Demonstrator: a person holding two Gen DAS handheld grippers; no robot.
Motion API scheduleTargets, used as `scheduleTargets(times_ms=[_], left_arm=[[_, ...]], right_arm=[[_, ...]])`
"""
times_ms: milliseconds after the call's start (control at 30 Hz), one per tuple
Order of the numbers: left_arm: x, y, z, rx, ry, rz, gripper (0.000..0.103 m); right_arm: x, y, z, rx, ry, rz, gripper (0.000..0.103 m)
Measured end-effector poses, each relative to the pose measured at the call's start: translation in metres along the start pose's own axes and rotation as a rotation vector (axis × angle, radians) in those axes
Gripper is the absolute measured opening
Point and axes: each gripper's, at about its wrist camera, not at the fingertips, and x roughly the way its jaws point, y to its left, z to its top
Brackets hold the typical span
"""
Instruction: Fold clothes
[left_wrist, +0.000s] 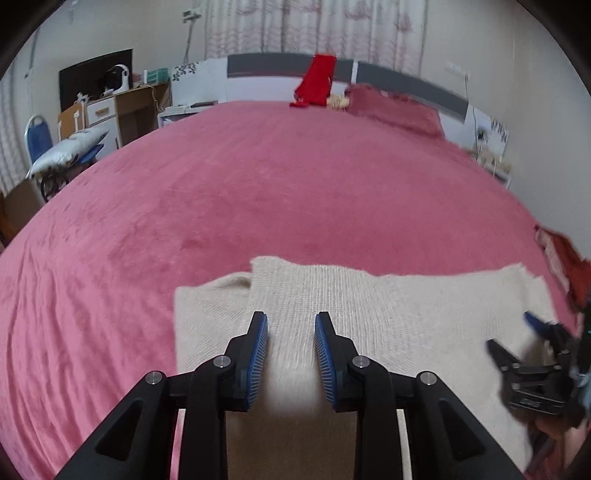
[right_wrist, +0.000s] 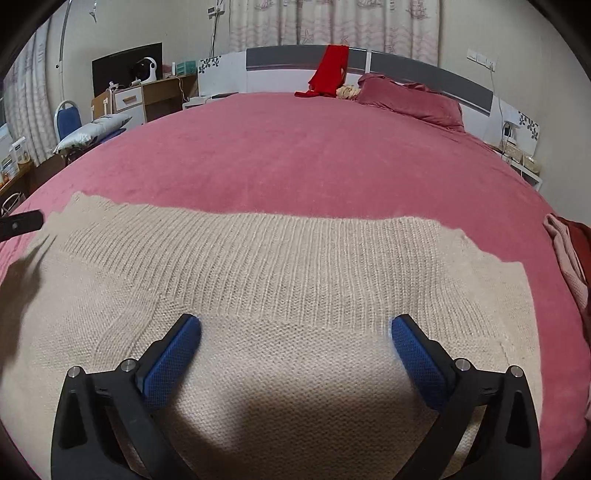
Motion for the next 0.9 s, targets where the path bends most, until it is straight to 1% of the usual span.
scheduleTargets(times_ms=[67,100,167,200,267,333,400,533,700,900], left_arm=[[0.017,0.002,-0.006,-0.008,0.042,0.007,0.027],[0.022,0.004,-0.010,-0.010,0.044,0.005,0.027],[0.023,0.008,-0.016,-0.006,0.007,-0.010,0.029],[0.023,0.008,-0.018,0.000,-0.005,-0.010,0.029],[0.022,0.003,-0.020,0.029,-0.019,0.021,0.029],[0.022,0.000,-0.021,0.044,-0.025,0.038,0.029],[0.021,0.000,-0.021,0.044,-0.025,0.037,0.029],[0.022,0.004,-0.019,0.035,-0.023,0.025,0.029],[0.023,0.005,-0.017,0.032,-0.024,0.020,0.029],[0.024,0.006,-0.017,0.028,-0.025,0.016,0.030]], right_arm=[[0.001,-0.008,0.001,-0.001,-0.001,0.000,0.103],[0.000,-0.011,0.000,0.000,-0.001,0.001,0.103],[-0.009,-0.011,-0.005,0.000,-0.002,0.003,0.103],[-0.012,-0.001,-0.006,-0.002,-0.003,0.004,0.103],[0.000,0.027,0.003,-0.006,-0.003,0.007,0.103],[0.008,0.038,0.009,-0.007,-0.001,0.008,0.103],[0.006,0.045,0.008,-0.006,0.005,0.011,0.103],[0.004,0.034,0.017,0.025,0.025,0.028,0.103],[-0.008,0.016,0.014,0.079,0.028,-0.026,0.103],[-0.002,-0.020,0.020,0.146,0.075,-0.102,0.103]])
